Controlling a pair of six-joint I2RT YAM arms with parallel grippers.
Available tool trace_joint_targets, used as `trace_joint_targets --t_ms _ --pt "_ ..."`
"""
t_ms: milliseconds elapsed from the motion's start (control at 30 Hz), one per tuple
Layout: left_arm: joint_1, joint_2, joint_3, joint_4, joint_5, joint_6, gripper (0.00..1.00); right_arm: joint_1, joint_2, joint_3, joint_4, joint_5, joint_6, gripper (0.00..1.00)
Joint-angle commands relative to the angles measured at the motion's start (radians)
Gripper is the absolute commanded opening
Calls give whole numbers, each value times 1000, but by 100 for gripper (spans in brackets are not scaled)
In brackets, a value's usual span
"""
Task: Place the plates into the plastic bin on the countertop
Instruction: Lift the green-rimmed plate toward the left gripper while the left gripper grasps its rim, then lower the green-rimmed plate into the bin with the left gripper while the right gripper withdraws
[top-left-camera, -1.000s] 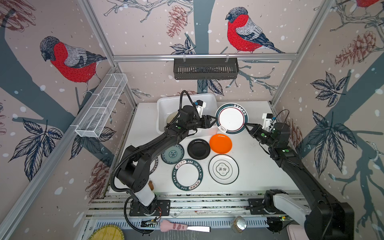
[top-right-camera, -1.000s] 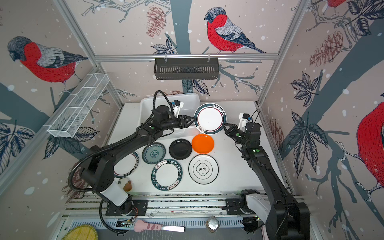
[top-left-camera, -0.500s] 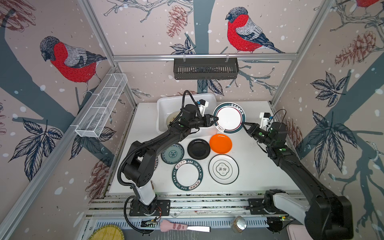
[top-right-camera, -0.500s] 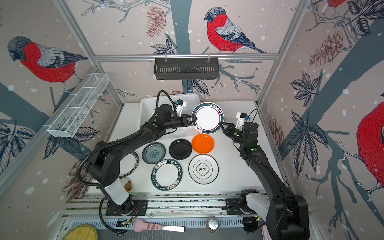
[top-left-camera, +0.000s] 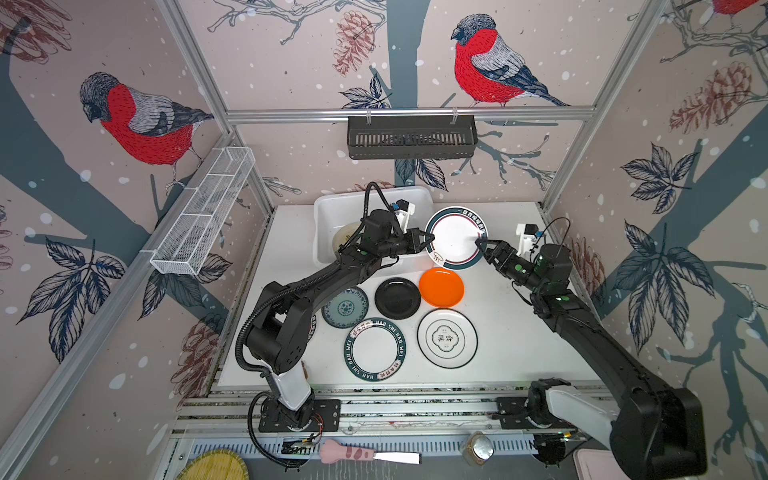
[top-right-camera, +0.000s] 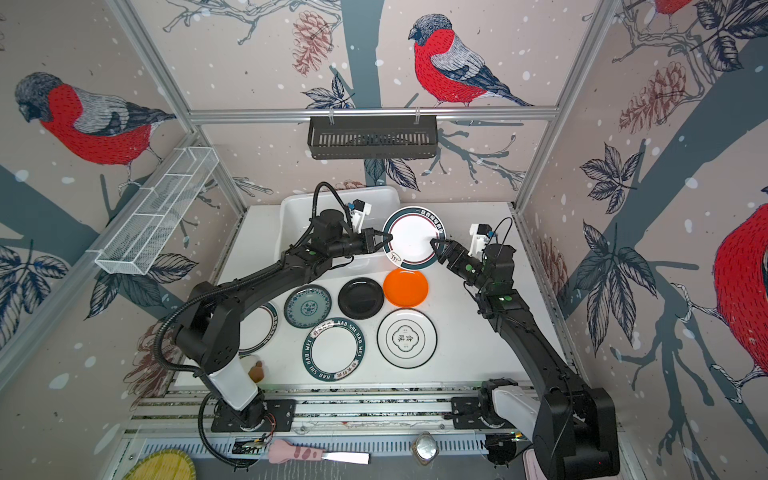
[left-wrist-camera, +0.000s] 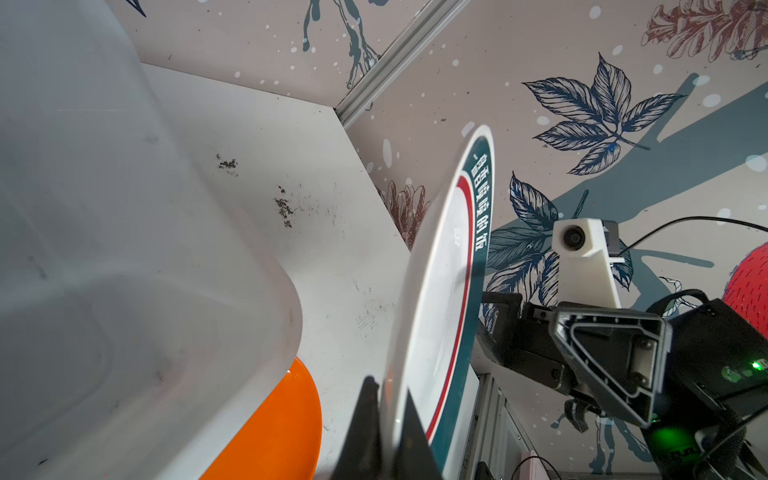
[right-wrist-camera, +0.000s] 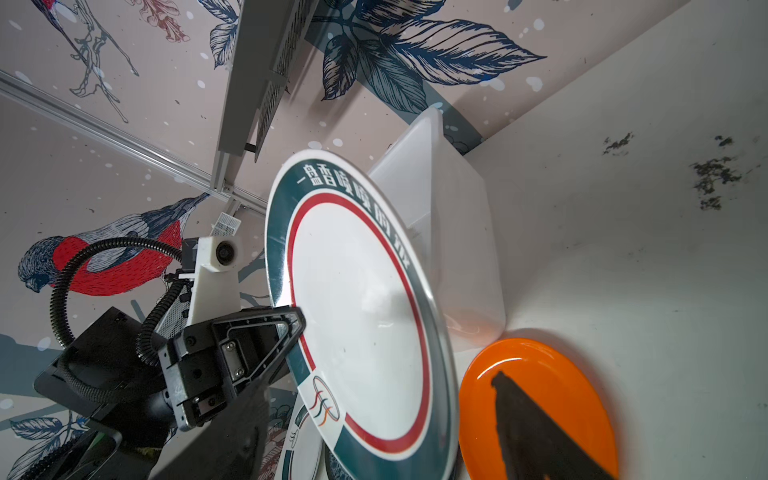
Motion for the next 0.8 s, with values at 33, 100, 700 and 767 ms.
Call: trace_joint_targets --t_ms 33,100,700,767 --pt "0 -12 2 42 -6 5 0 0 -2 5 33 -4 -17 93" --pt "1 -15 1 39 -11 8 0 0 -5 1 28 5 -19 96" --pt "202 -86 1 -101 -59 97 0 -12 -73 46 -127 130 -122 99" --pt "254 -101 -9 -147 -87 126 0 -19 -85 38 -114 129 -123 99"
